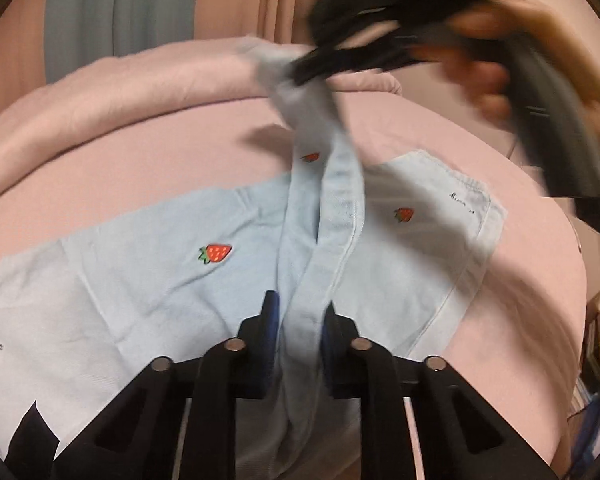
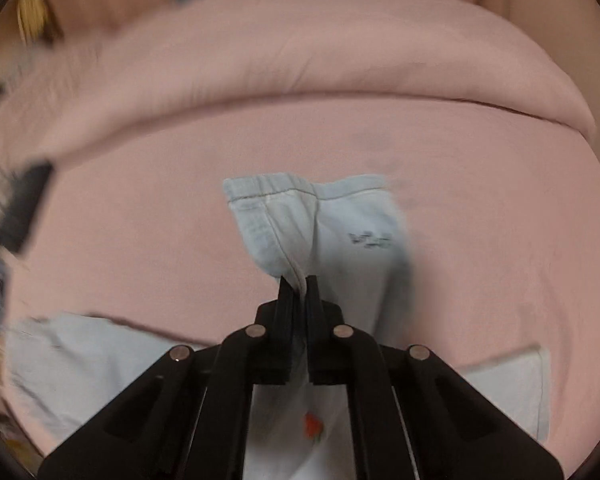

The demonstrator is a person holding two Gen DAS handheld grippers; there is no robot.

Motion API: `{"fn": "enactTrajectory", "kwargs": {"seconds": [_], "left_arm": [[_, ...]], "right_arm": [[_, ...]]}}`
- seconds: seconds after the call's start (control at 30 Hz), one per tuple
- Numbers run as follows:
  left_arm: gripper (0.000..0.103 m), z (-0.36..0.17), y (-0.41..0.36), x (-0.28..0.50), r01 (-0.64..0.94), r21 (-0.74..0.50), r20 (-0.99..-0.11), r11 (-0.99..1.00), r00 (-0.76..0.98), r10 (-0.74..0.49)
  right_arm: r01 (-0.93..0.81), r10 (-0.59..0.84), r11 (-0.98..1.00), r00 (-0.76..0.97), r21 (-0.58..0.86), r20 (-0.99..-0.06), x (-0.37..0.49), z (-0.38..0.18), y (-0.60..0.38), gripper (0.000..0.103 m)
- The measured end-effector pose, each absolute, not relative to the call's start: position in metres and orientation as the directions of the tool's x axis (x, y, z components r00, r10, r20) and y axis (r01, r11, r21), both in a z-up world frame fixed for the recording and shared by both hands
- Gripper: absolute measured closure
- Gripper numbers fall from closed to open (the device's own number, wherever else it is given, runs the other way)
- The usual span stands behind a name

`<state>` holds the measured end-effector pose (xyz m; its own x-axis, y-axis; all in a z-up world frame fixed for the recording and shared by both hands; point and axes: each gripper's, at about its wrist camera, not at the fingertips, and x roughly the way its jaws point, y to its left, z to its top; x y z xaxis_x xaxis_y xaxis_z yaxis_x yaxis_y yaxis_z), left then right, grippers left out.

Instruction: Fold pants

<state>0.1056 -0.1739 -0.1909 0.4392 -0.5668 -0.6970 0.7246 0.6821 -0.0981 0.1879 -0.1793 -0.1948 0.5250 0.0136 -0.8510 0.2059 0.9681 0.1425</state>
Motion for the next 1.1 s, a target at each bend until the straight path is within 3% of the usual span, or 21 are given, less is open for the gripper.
{"fn": "enactTrajectory", "kwargs": {"seconds": [0.23, 0.33, 0.47, 0.53, 0.63, 0.73, 0.8, 0.83, 0.97, 1.1], "left_arm": [[0.091, -0.180, -0.184, 0.081, 0.762, 0.013, -0.668, 0.647, 0.488, -0.561], [0.091, -0.195, -0.197, 0.074, 0.787, 0.090, -0.712, 0.610, 0.479, -0.513], [0.091, -0.209, -0.203, 0.068, 0.800, 0.167, -0.737, 0.576, 0.490, -0.466], [0.091, -0.209, -0.204, 0.069, 0.798, 0.170, -0.736, 0.578, 0.493, -0.464], [0.091, -0.209, -0.201, 0.072, 0.794, 0.161, -0.737, 0.587, 0.492, -0.463], [0.091, -0.204, -0.201, 0.073, 0.797, 0.141, -0.735, 0.587, 0.481, -0.478], [0.094, -0.198, -0.199, 0.070, 0.797, 0.131, -0.729, 0.589, 0.480, -0.488], [0.094, -0.194, -0.196, 0.067, 0.800, 0.129, -0.720, 0.586, 0.482, -0.499], [0.095, -0.185, -0.193, 0.054, 0.819, 0.146, -0.704, 0.554, 0.479, -0.524], [0.095, -0.211, -0.205, 0.052, 0.831, 0.200, -0.755, 0.519, 0.468, -0.459]], "right_arm": [[0.345, 0.002, 0.859, 0.736, 0.378, -0.677, 0.043, -0.152, -0.255, 0.098], [0.412, -0.024, 0.811, 0.734, 0.417, -0.679, -0.010, -0.177, -0.248, 0.097], [0.508, 0.090, 0.674, 0.664, 0.536, -0.742, -0.052, -0.246, -0.257, 0.091], [0.505, 0.149, 0.566, 0.715, 0.652, -0.683, -0.065, -0.269, -0.268, 0.091], [0.477, 0.186, 0.437, 0.782, 0.763, -0.595, -0.078, -0.276, -0.280, 0.078], [0.483, 0.168, 0.441, 0.784, 0.757, -0.598, -0.078, -0.269, -0.277, 0.076], [0.513, 0.117, 0.503, 0.756, 0.695, -0.644, -0.074, -0.257, -0.269, 0.092], [0.514, 0.104, 0.525, 0.752, 0.678, -0.650, -0.066, -0.250, -0.270, 0.094], [0.487, 0.089, 0.527, 0.784, 0.697, -0.615, -0.080, -0.237, -0.271, 0.095], [0.528, 0.087, 0.544, 0.738, 0.652, -0.669, -0.074, -0.264, -0.274, 0.092]]}}
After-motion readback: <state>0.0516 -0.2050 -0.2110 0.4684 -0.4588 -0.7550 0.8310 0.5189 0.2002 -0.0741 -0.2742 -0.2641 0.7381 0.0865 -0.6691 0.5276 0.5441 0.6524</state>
